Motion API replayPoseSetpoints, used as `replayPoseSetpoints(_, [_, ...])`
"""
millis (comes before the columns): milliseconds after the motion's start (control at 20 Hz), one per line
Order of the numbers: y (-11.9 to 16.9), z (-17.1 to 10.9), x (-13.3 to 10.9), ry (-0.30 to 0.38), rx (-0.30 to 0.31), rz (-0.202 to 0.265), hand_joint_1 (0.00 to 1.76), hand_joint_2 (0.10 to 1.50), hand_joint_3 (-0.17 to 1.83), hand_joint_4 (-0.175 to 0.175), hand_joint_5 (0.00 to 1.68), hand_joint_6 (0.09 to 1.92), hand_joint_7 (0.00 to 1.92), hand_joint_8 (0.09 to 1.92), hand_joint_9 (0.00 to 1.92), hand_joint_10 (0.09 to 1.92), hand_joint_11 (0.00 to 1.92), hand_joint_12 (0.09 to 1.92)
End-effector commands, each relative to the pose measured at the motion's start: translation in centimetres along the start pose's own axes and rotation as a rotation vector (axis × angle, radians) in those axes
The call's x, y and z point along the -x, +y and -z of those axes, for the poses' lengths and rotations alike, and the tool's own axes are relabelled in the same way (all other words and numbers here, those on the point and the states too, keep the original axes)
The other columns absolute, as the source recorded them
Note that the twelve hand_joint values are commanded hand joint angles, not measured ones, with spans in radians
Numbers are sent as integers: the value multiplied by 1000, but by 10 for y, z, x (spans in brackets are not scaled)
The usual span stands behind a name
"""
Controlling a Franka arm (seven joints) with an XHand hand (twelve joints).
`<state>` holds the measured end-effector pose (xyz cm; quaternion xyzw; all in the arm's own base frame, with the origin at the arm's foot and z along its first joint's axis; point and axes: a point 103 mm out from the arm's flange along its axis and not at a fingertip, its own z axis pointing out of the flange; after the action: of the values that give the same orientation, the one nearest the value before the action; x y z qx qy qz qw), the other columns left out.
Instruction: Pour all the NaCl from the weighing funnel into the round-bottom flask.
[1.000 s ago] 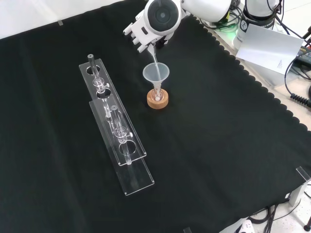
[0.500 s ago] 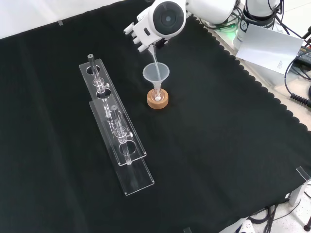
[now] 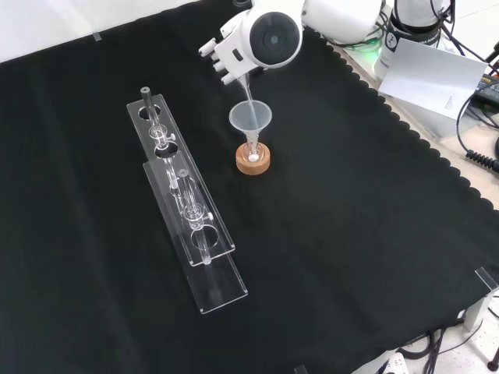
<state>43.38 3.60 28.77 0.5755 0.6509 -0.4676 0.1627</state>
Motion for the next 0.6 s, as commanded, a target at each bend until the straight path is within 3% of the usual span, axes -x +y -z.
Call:
replayPoseSetpoints(50, [-2,4,-1,-12,-3,3,1068,798,571,153,1068,987,911,641,1004,408,624,1189])
replayPoseSetpoints(600, [-4,14,-6,-32,-10,12,1067,798,571,155,1067,989,911,642,1003,408,623,1186])
